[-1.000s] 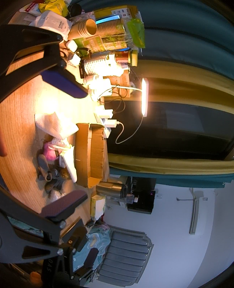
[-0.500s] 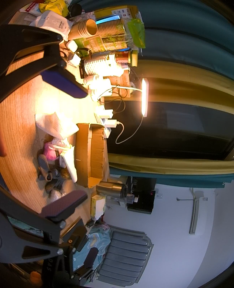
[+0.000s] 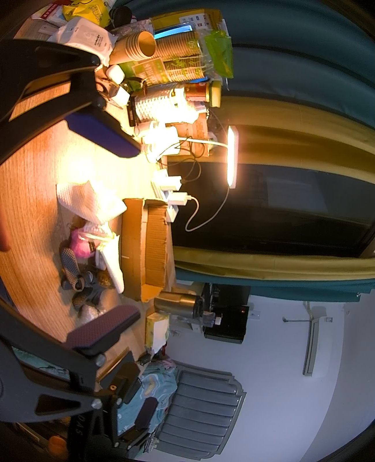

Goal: Organize soft objects

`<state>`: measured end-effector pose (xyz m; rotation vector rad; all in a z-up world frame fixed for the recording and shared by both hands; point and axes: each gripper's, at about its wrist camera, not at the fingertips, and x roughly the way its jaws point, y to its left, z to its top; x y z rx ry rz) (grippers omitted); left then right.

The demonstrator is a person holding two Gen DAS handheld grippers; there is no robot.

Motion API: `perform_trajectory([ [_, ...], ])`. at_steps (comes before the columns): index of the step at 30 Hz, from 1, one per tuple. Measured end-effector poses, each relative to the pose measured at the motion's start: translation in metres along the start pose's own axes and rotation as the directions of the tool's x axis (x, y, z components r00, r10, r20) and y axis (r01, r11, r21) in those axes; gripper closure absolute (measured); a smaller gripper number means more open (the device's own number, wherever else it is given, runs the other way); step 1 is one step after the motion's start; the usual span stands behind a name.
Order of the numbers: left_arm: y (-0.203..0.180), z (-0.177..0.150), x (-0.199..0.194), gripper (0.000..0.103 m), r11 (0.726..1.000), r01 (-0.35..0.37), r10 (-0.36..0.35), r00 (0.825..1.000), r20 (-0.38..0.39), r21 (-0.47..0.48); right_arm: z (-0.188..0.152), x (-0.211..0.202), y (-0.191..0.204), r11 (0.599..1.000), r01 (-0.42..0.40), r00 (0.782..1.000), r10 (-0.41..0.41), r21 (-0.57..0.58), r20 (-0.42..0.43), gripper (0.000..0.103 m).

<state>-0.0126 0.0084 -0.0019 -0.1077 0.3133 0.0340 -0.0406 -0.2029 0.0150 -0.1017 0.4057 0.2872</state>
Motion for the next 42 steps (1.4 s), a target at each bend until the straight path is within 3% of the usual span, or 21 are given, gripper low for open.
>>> perform_trajectory([
  [21,0.010,-0.008,0.014,0.001,1.000,-0.021,0.020,0.999,-0.042,-0.010,-0.006,0.006,0.000,1.000,0.009,1.000,-0.008,0.009,-0.018,0.001],
  [33,0.023,-0.032,0.060,0.001,0.999,-0.041,0.037,0.986,-0.164,-0.021,-0.023,0.046,-0.015,0.999,0.011,0.994,-0.007,0.033,-0.110,0.001],
  [42,0.034,-0.045,0.098,0.001,0.998,-0.062,0.053,0.966,-0.252,-0.031,-0.033,0.084,-0.012,0.999,-0.025,0.980,0.031,0.033,-0.197,0.001],
])
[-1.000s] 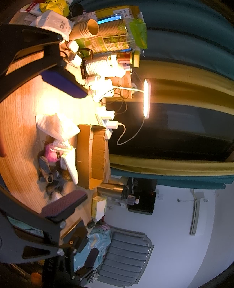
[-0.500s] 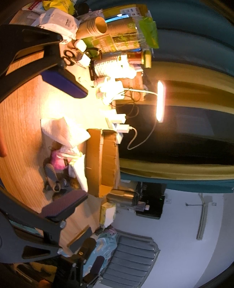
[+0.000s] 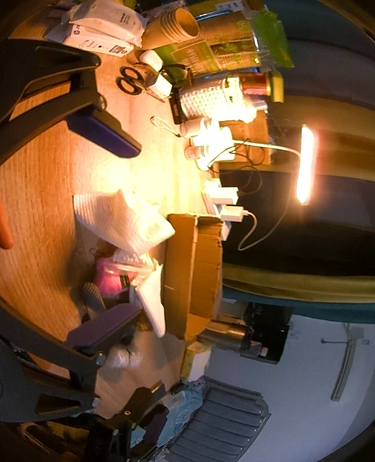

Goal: Organize soft objects
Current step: 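Grasp the bubble-wrap bundle with the right gripper while the left grasps the white paper towel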

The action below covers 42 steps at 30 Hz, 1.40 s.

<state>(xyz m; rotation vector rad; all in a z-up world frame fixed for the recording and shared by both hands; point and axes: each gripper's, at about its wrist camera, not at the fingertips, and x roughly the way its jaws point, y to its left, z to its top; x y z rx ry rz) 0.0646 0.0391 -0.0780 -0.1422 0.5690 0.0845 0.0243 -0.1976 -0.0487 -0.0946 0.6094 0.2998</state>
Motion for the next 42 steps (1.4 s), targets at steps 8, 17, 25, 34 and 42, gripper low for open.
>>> perform_trajectory([
  [8,0.010,0.001,0.033,0.002,1.000,-0.003,0.002,0.998,-0.063,-0.014,0.003,0.039,-0.001,1.000,-0.007,0.998,0.007,-0.004,-0.067,0.001],
  [17,0.012,-0.002,0.070,0.012,1.000,-0.003,0.003,0.991,-0.136,-0.006,-0.015,0.080,-0.028,0.998,0.040,0.984,-0.032,0.041,-0.177,0.001],
  [25,0.014,-0.003,0.094,0.014,1.000,0.006,-0.008,0.983,-0.186,-0.011,-0.027,0.100,-0.034,0.998,0.007,0.969,0.010,0.065,-0.248,0.001],
  [34,0.014,-0.002,0.113,0.047,0.998,0.061,-0.066,0.969,-0.237,-0.027,-0.033,0.113,-0.035,0.996,-0.040,0.951,0.063,0.081,-0.303,0.033],
  [42,0.016,-0.002,0.113,0.086,0.994,0.106,-0.111,0.965,-0.239,-0.032,-0.030,0.107,-0.035,0.996,-0.053,0.955,0.071,0.072,-0.288,0.049],
])
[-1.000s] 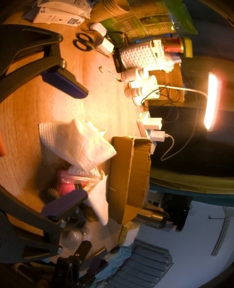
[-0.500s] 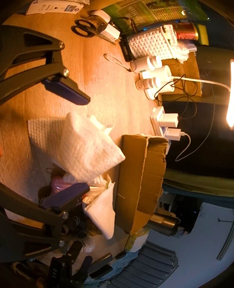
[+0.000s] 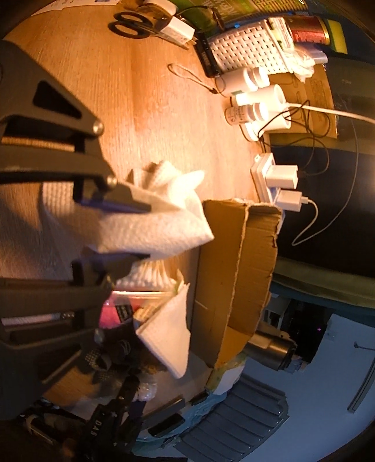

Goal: Organize soft objects
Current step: 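Grasp the bubble-wrap bundle with the right gripper while the left grasps the white paper towel, then carry both items into the cardboard box and open both grippers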

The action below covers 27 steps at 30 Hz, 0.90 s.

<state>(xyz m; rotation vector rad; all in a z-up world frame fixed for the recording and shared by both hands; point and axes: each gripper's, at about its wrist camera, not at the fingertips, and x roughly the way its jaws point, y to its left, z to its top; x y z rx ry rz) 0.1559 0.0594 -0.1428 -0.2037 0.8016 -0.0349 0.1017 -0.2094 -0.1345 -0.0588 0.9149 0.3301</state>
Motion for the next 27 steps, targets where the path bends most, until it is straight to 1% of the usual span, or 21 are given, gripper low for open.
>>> perform_trajectory([
  [1,0.001,0.000,0.000,0.091,1.000,0.001,-0.001,1.000,0.000,0.000,0.001,-0.003,0.000,1.000,0.000,1.000,0.000,-0.002,0.008,0.050],
  [3,0.002,0.000,-0.002,0.093,1.000,0.007,-0.007,1.000,0.006,0.003,0.004,-0.007,0.001,1.000,0.003,1.000,-0.003,-0.008,0.022,0.051],
  [10,0.007,0.010,-0.021,0.094,1.000,0.019,-0.019,0.998,0.055,-0.004,0.020,-0.028,0.004,1.000,0.012,0.996,-0.011,-0.018,0.085,0.051],
  [16,0.007,0.028,-0.039,0.094,0.999,0.033,-0.033,0.994,0.109,0.004,0.035,-0.042,0.001,1.000,0.017,0.990,-0.015,-0.017,0.143,0.051],
  [27,-0.011,0.068,-0.051,0.094,0.997,0.063,-0.070,0.983,0.171,0.045,0.066,-0.050,-0.012,1.000,0.016,0.976,-0.012,-0.021,0.217,0.051],
])
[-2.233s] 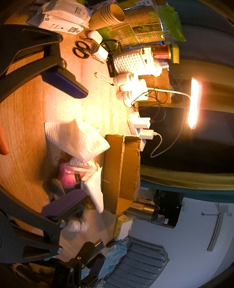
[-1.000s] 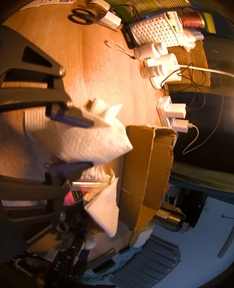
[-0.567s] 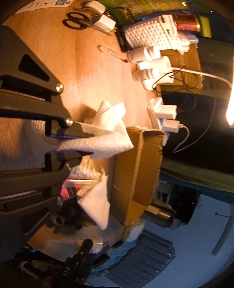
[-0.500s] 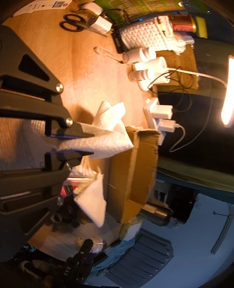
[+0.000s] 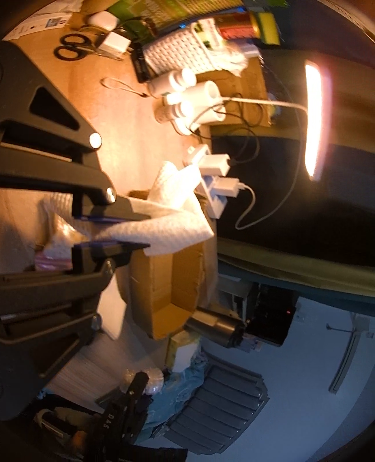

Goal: Organize soft objects
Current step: 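Carry both items into the cardboard box and open both grippers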

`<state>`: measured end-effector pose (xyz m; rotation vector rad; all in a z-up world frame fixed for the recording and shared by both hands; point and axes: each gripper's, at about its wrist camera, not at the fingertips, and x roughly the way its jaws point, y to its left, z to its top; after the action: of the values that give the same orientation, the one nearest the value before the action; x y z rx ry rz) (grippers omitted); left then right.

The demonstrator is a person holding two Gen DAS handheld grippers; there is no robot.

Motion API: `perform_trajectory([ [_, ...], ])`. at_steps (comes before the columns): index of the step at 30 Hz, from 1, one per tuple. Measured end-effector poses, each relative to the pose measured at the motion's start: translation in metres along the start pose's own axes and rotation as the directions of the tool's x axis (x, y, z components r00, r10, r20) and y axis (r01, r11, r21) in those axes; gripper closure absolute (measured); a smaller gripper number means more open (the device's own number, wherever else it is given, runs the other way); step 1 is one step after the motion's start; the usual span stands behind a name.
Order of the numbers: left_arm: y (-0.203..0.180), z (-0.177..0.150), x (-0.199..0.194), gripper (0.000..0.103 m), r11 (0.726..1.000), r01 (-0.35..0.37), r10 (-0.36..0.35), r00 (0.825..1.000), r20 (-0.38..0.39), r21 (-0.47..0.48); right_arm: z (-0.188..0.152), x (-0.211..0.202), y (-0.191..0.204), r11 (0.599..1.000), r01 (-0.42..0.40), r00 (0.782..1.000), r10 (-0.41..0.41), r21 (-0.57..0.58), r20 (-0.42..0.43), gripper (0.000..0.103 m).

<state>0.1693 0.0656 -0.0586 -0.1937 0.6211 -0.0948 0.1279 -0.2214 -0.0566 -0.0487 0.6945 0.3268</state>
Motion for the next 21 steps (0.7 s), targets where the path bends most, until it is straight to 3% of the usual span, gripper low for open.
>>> perform_trajectory([
  [11,-0.042,0.041,0.028,0.094,0.997,0.044,-0.046,0.998,0.036,0.066,0.037,0.023,-0.015,0.999,-0.024,0.998,0.026,-0.024,0.058,0.051],
  [21,-0.082,0.054,0.083,0.094,0.989,0.108,-0.107,0.994,-0.009,0.103,0.056,0.058,-0.031,0.996,-0.083,0.995,0.084,-0.014,0.055,0.051],
])
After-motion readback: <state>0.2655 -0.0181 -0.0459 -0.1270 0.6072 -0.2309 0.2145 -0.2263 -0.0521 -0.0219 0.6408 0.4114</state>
